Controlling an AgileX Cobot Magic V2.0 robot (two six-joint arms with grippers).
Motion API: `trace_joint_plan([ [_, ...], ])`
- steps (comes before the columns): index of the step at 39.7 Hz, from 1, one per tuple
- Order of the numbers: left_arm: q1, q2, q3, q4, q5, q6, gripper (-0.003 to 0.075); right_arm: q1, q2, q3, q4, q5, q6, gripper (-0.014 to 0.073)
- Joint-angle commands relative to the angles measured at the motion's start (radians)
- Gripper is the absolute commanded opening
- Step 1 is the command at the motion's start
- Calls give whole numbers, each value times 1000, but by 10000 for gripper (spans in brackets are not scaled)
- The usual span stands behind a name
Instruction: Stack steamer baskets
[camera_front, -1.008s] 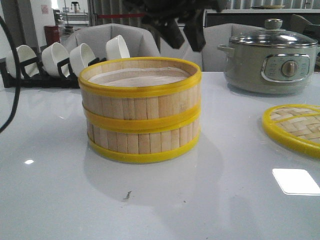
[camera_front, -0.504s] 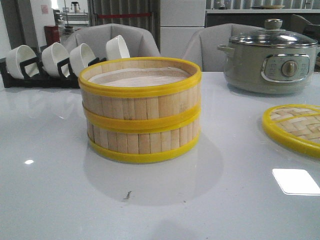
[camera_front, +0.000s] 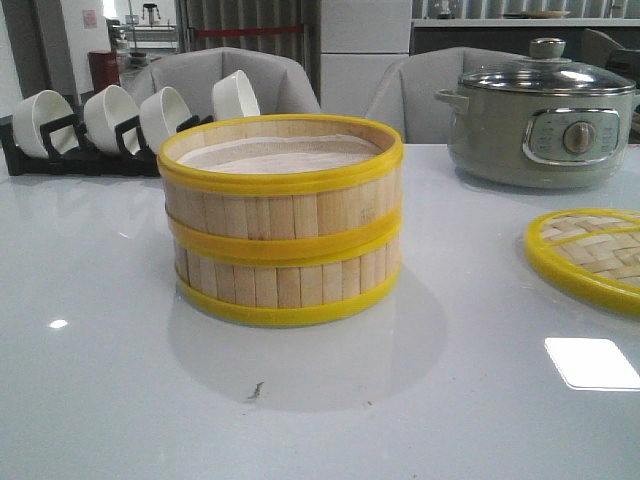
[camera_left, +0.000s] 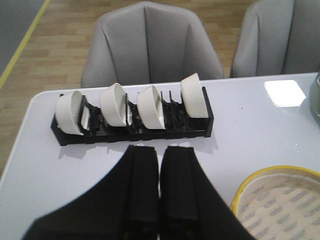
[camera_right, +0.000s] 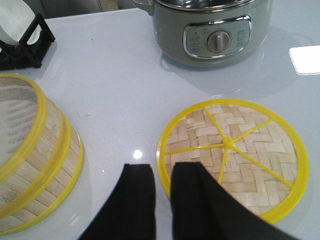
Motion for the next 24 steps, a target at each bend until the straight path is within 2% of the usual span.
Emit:
trace_joint_plan([
  [1, 24, -126, 59, -9, -71, -13, 85, -2, -7, -37, 0, -80, -6, 241],
  [13, 30, -461, 447, -6, -179, -13, 85, -2, -7, -37, 0, -80, -6, 241],
  [24, 9, -729, 712, -4, -221, -20, 85, -2, -7, -37, 0, -53, -6, 241],
])
